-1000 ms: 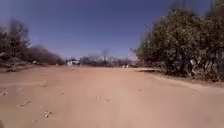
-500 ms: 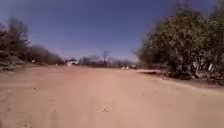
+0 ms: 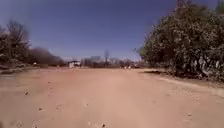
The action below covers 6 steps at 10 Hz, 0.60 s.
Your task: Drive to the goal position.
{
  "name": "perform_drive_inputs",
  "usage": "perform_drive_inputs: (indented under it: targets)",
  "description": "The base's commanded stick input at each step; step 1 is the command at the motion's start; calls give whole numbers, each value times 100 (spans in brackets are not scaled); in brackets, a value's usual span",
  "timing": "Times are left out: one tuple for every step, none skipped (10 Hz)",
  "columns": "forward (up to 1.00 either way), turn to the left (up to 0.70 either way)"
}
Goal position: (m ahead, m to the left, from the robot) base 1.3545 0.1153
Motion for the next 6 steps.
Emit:
perform_drive_inputs:
  targets:
    - [85,0]
    - [85,0]
    - [85,0]
    - [85,0]
    - [85,0]
    - [85,0]
